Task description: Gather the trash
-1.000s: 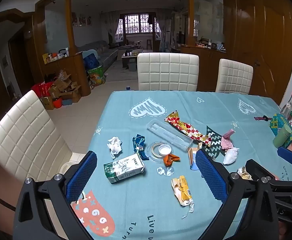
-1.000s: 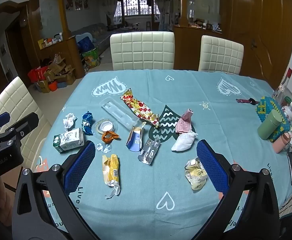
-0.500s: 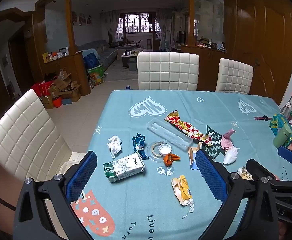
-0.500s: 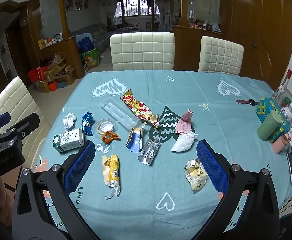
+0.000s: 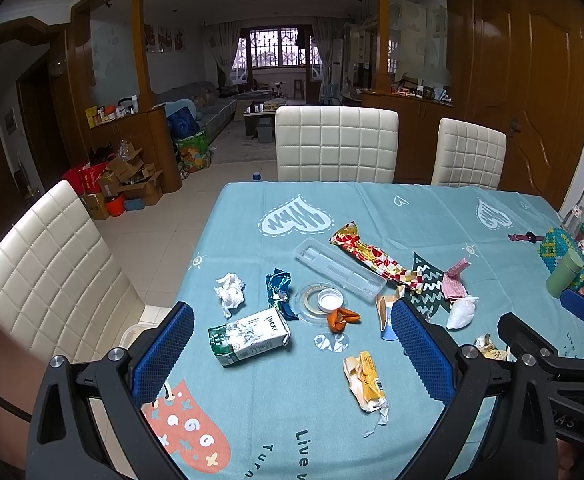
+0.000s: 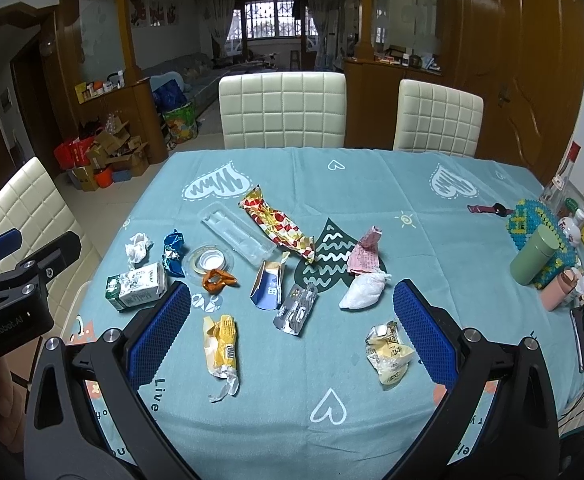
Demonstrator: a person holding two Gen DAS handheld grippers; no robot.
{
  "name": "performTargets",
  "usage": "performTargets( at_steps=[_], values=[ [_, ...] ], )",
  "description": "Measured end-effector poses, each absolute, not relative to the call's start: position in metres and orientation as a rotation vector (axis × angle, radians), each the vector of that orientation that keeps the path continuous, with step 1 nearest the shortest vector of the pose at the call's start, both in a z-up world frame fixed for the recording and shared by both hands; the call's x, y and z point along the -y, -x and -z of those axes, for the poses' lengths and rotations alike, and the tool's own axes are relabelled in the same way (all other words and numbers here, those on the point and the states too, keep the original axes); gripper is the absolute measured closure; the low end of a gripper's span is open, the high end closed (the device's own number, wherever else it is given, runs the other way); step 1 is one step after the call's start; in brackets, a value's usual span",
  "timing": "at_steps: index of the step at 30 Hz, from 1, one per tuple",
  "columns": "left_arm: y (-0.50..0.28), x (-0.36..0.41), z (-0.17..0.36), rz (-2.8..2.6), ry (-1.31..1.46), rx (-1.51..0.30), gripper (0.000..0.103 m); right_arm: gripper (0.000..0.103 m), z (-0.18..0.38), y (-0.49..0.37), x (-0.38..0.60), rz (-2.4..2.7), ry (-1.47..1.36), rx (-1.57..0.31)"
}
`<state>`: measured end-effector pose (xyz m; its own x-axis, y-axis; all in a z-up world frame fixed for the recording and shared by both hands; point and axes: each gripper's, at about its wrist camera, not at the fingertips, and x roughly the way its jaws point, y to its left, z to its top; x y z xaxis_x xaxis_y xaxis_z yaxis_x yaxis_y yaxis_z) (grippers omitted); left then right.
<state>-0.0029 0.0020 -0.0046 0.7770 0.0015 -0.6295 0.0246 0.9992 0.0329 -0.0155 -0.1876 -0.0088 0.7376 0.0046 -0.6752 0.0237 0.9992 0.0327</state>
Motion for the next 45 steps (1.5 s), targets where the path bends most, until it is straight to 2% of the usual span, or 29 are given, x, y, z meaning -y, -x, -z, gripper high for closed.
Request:
performTargets(
  at_steps=[45],
  values=[
    [0.011,0.0,-0.004,0.012,-0.036,-0.683,0.006,0.003,0.004,0.026,0.186,0.012,-0.032,-0.712]
  ],
)
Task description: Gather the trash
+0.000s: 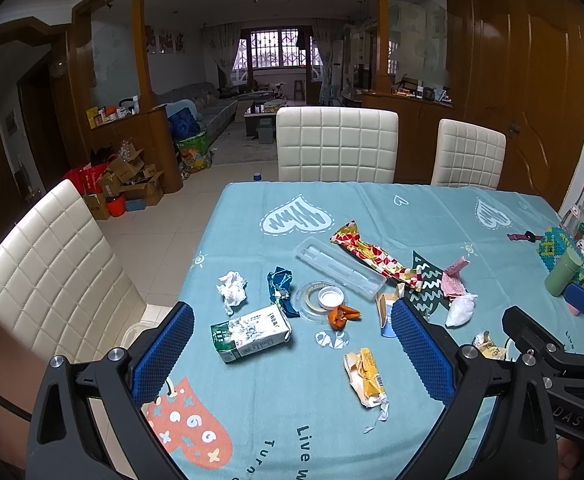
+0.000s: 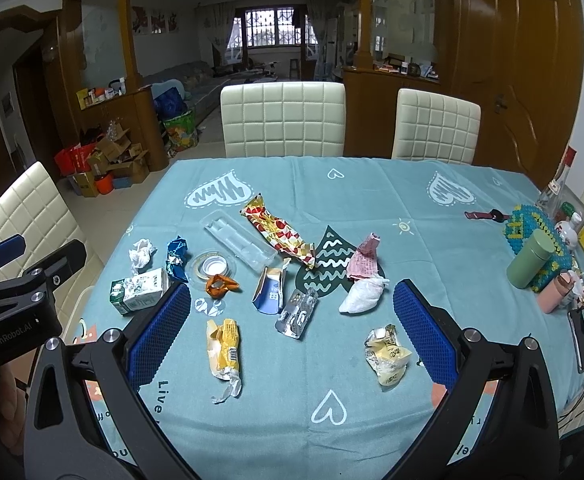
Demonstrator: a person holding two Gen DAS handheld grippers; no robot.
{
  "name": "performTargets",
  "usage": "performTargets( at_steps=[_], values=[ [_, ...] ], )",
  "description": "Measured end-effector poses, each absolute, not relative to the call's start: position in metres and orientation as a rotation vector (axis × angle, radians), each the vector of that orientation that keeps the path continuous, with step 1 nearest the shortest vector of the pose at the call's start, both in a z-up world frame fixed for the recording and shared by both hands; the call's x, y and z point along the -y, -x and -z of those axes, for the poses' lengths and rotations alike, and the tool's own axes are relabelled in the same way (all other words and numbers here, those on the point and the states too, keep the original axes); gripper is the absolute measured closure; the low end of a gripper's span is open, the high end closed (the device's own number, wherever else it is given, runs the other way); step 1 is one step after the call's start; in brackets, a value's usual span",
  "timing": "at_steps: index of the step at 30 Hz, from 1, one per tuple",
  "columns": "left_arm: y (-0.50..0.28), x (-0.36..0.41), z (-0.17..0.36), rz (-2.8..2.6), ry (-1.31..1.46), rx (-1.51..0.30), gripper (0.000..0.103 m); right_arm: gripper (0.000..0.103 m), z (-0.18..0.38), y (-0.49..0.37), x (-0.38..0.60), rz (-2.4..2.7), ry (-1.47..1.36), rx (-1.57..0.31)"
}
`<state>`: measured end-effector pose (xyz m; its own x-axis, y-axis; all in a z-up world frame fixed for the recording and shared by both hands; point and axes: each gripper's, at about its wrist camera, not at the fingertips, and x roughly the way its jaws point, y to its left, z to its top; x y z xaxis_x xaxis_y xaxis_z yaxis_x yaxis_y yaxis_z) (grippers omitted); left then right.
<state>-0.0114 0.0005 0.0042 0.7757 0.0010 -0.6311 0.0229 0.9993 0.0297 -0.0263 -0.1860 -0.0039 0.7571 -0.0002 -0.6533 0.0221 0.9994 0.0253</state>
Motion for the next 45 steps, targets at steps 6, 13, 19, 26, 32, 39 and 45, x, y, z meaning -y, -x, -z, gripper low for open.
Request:
performTargets(
  at_steps=[6,13,19,26,32,39,45],
  values=[
    [0.008,-0.005,-0.001,0.008,-0.03,-0.691,0.006,0.003,0.003,0.027,0.184,0.007,-0.029,-0.714],
    [0.008,-0.005,-0.001,0.008,-0.031,-0.691,0.006,0.003,0.003,0.027,0.183,0.008,-0.029,-0.716],
    [0.008,-0.005,-0.001,0.008,-0.032,-0.692,0.006,0.003,0.003,0.027,0.184,0.007,-0.029,-0.715],
    [0.007,-0.005,0.002,0.008,-0.032,-0.697,0.006,0.003,0.006,0.024,0.182,0.008,-0.033,-0.724],
    [0.004,-0.002,0.008,0.01,-0.034,-0.706,0.006,0.003,0.011,0.02,0.182,0.009,-0.036,-0.734],
    [-0.001,0.002,0.012,0.012,-0.04,-0.723,0.006,0.003,0.015,0.015,0.187,0.01,-0.041,-0.749],
    [-0.005,0.005,0.014,0.012,-0.043,-0.735,0.006,0.003,0.016,0.01,0.19,0.009,-0.042,-0.759]
  ],
)
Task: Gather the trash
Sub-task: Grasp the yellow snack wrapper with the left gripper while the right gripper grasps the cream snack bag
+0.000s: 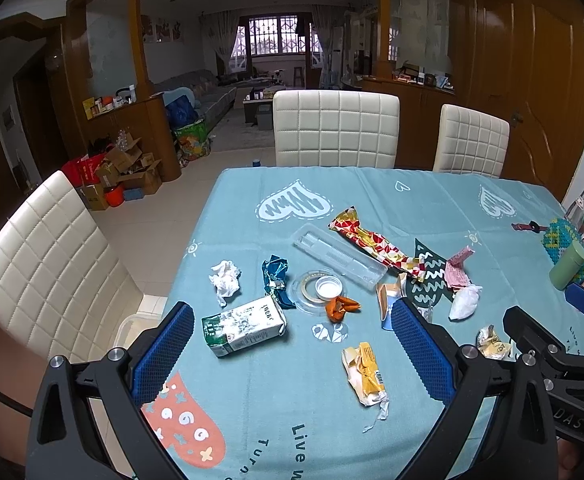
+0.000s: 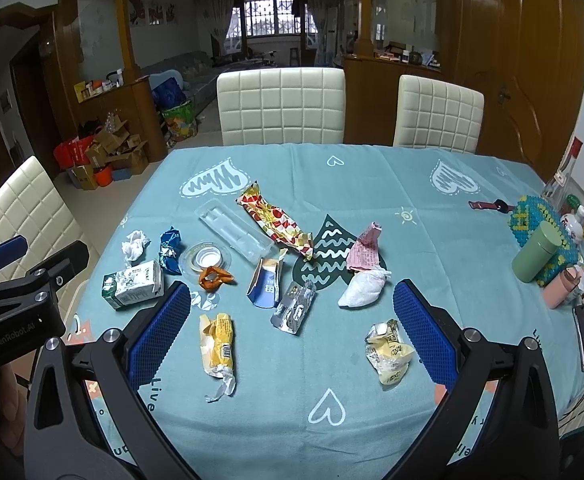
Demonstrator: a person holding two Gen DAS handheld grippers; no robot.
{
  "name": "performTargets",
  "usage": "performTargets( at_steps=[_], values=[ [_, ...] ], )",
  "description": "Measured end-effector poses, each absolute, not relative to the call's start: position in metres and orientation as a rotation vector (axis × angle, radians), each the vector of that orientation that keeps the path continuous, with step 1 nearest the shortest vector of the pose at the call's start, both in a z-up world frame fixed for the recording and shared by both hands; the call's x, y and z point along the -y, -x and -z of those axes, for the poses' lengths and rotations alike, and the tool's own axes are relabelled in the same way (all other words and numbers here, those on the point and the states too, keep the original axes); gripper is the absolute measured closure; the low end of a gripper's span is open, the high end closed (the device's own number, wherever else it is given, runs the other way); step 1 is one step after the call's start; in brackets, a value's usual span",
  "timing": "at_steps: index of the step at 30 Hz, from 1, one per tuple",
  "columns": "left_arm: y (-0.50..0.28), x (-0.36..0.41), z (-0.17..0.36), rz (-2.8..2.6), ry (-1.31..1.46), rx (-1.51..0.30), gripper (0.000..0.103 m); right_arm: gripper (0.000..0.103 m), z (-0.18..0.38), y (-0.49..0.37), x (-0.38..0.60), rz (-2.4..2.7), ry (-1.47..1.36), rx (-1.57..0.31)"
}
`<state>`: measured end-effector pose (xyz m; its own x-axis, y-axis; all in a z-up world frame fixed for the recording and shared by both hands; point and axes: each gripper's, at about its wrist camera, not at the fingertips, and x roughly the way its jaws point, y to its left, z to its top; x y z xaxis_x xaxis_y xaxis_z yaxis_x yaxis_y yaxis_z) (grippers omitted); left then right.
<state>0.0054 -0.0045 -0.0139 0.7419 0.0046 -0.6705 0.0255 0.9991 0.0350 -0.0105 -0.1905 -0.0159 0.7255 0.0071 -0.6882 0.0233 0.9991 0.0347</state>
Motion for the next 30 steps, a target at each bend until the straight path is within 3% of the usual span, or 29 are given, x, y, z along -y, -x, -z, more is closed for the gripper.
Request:
performTargets(
  at_steps=[9,20,30],
  values=[
    [-0.017,0.009,0.035,0.001,-0.057,-0.779,0.006,0.003,0.027,-0.001,0.211,0.064,-0.053,-0.787],
    [-0.028,0.051,0.11,0.062,-0.105,-0.919,0.006,0.003,0.108,0.002,0.27,0.163,-0.097,-0.977],
    [-0.036,0.081,0.175,0.071,-0.155,-0.997,0.006,0.003,0.165,-0.01,0.306,0.176,-0.091,-1.014]
  ],
)
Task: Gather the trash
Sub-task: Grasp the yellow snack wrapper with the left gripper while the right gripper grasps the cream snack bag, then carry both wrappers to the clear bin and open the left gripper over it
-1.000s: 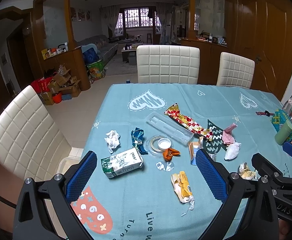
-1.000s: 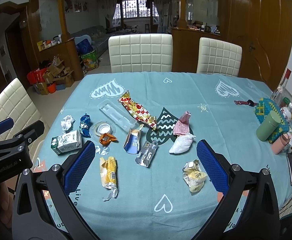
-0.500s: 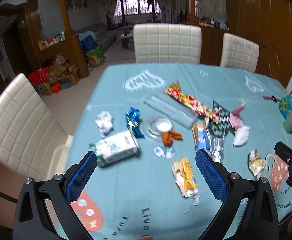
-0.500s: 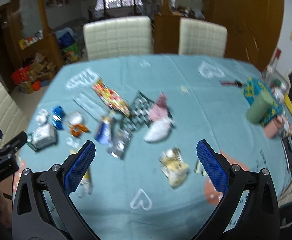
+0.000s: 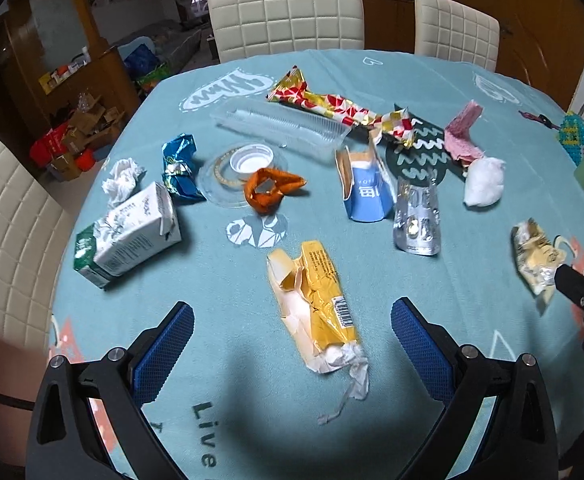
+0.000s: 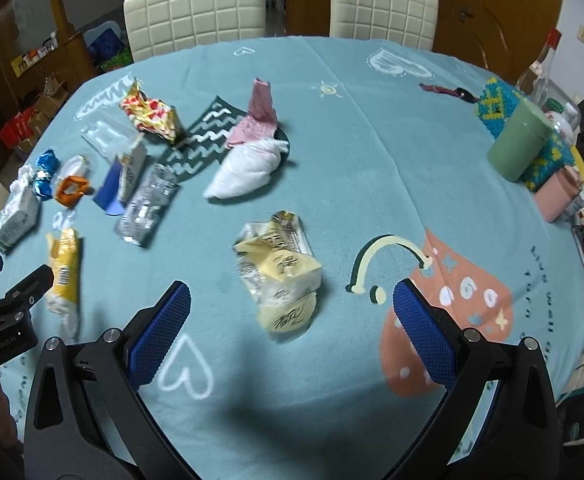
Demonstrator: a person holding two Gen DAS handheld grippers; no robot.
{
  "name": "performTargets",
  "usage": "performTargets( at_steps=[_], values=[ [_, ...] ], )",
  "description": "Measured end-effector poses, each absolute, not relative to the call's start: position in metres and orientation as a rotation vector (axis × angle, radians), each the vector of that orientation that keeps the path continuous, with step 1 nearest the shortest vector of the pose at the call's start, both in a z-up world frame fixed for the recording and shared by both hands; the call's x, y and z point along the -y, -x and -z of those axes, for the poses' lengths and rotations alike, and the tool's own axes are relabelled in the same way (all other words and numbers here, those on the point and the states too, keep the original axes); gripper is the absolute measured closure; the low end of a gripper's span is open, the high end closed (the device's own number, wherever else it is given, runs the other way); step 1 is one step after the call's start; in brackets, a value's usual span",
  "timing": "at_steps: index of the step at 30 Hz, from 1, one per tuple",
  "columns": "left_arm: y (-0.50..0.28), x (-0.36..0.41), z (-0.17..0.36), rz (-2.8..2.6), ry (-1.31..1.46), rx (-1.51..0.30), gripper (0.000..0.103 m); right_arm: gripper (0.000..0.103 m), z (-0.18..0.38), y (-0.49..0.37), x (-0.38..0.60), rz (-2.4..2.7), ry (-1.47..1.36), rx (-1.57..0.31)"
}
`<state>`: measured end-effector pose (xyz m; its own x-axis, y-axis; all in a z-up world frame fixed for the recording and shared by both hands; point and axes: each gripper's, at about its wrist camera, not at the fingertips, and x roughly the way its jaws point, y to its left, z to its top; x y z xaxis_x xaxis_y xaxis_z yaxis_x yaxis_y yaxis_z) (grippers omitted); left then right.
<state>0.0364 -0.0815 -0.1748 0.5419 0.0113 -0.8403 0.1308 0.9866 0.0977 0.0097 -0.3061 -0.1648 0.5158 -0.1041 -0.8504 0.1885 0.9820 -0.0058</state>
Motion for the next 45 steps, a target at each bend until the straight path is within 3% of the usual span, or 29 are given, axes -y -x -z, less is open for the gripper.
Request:
performTargets(
  at_steps=[4,7,9,10,12,15,30,45],
  values=[
    [-0.043,0.085,0.197,0.036,-0.168,-1.003,0.01,0.013,0.187,-0.024,0.309,0.155,-0.073,-1.041],
    [-0.046,0.088,0.208,0.044,-0.163,-1.012,0.025,0.024,0.2,-0.031,0.309,0.154,-0.062,-1.052],
    [-0.046,0.088,0.21,0.051,-0.15,-0.989,0.039,0.044,0.205,-0.032,0.306,0.146,-0.054,-1.047],
    [-0.045,0.088,0.21,0.071,-0.132,-0.982,0.044,0.048,0.205,-0.031,0.303,0.131,-0.053,-1.031],
    [-0.045,0.092,0.209,0.097,-0.119,-0.981,0.065,0.073,0.204,-0.03,0.295,0.103,-0.026,-1.017],
    [-0.042,0.097,0.203,0.107,-0.138,-0.975,0.075,0.08,0.199,-0.027,0.279,0.056,0.023,-1.007],
    [-0.036,0.027,0.131,-0.007,-0.078,-0.899,0.076,0.081,0.128,-0.038,0.181,-0.216,0.097,-0.885],
    [-0.05,-0.197,0.114,-0.284,0.016,-0.835,0.076,0.078,0.098,-0.066,-0.062,-0.513,0.249,-0.819]
  ],
)
